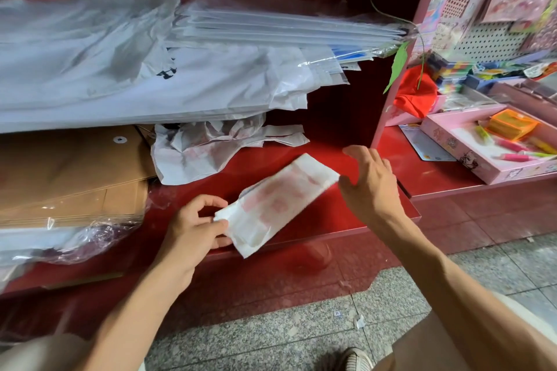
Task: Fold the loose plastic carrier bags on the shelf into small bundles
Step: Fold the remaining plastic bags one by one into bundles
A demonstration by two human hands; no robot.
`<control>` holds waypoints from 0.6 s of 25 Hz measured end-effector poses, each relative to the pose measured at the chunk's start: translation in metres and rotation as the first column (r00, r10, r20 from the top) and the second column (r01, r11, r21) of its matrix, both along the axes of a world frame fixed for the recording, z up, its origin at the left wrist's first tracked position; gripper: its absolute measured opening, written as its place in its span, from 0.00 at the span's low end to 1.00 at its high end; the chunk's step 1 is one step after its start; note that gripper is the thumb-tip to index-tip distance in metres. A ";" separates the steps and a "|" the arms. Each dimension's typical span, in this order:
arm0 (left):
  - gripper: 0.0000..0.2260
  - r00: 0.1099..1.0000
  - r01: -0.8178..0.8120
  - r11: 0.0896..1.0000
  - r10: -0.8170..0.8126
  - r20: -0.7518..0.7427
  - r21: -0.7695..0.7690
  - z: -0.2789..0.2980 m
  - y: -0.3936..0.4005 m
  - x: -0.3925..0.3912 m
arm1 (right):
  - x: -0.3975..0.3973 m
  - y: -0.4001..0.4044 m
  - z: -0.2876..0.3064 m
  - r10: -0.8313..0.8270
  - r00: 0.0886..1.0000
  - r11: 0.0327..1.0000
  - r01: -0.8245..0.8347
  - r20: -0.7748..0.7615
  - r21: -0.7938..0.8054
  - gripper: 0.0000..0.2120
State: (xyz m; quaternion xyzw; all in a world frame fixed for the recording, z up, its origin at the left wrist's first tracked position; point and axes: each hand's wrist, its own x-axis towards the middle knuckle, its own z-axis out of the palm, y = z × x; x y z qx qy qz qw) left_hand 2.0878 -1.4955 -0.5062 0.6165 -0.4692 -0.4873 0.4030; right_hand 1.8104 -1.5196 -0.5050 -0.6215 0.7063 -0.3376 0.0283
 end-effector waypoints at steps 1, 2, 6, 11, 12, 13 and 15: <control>0.13 0.998 0.002 1.000 -0.001 -0.063 0.019 -0.001 0.002 -0.005 | 0.005 0.007 0.003 0.096 0.995 0.993 -0.096 0.000 -0.063 0.19; 0.13 0.994 0.045 0.998 -0.042 -0.100 0.033 -0.001 0.004 -0.010 | 0.012 0.017 0.006 0.241 0.968 0.970 -0.237 0.070 -0.059 0.19; 0.08 0.837 0.375 0.871 -0.172 0.519 -0.316 -0.004 0.010 -0.015 | 0.039 0.047 -0.001 0.582 0.813 0.761 -0.531 -0.030 0.372 0.34; 0.31 0.385 0.749 0.645 -0.243 0.890 -0.147 -0.027 -0.003 -0.009 | 0.038 0.045 -0.018 0.587 0.753 0.788 -0.447 -0.298 0.423 0.34; 0.28 0.425 0.735 0.653 -0.236 0.874 -0.181 -0.029 -0.004 -0.010 | 0.038 0.046 -0.020 0.573 0.774 0.802 -0.463 -0.269 0.377 0.30; 0.23 0.504 0.705 0.665 -0.227 0.833 -0.245 -0.028 -0.004 -0.011 | 0.039 0.046 -0.021 0.553 0.802 0.819 -0.475 -0.225 0.320 0.26; 0.11 0.675 0.581 0.743 -0.212 0.707 -0.332 -0.023 -0.004 -0.015 | 0.039 0.044 -0.022 0.498 0.862 0.857 -0.475 -0.088 0.201 0.18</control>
